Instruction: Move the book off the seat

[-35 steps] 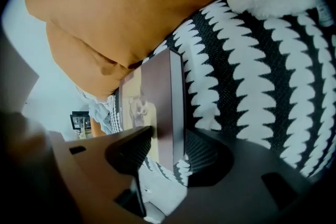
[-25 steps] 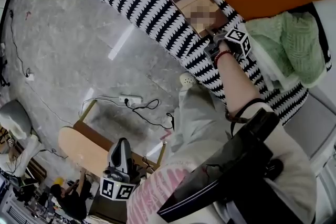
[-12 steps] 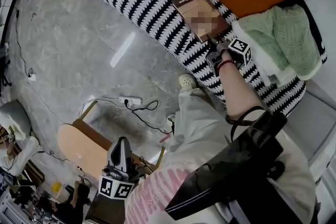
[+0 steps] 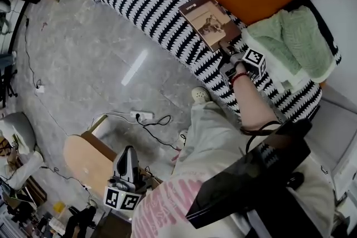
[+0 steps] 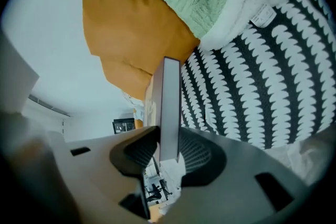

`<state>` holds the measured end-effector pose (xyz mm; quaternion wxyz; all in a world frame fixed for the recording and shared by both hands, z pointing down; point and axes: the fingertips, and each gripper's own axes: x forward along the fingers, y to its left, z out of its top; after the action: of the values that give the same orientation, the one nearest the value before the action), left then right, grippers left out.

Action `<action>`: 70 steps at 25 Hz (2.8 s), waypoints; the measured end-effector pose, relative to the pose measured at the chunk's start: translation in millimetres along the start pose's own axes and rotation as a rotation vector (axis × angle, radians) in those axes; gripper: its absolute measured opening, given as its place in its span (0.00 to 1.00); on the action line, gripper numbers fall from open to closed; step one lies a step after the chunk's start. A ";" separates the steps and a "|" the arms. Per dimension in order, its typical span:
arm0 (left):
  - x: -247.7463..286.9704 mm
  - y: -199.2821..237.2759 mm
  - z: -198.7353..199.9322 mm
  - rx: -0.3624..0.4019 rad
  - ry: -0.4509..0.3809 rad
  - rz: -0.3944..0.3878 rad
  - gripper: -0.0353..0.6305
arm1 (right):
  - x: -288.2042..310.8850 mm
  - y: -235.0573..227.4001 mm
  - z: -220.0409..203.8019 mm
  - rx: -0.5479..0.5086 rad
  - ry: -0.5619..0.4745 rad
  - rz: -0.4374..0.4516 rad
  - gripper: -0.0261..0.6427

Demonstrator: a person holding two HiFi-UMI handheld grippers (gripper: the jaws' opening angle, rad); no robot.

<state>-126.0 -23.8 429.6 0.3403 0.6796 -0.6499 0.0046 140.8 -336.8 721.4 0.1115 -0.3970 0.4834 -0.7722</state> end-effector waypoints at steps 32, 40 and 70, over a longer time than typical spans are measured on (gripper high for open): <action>-105.3 2.0 45.1 0.152 -0.334 0.029 0.06 | -75.2 179.2 -221.3 -0.247 0.476 0.436 0.25; -157.5 18.8 31.5 0.149 -0.387 0.088 0.06 | -93.3 194.1 -288.9 -0.301 0.591 0.493 0.24; -330.7 72.8 34.9 0.123 -0.644 0.434 0.06 | -129.0 256.0 -561.4 -0.291 1.154 0.731 0.24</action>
<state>-257.1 256.5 287.7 0.0690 0.5123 -0.8504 -0.0983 -233.0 -25.7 320.4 0.0355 0.2538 0.6666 -0.7000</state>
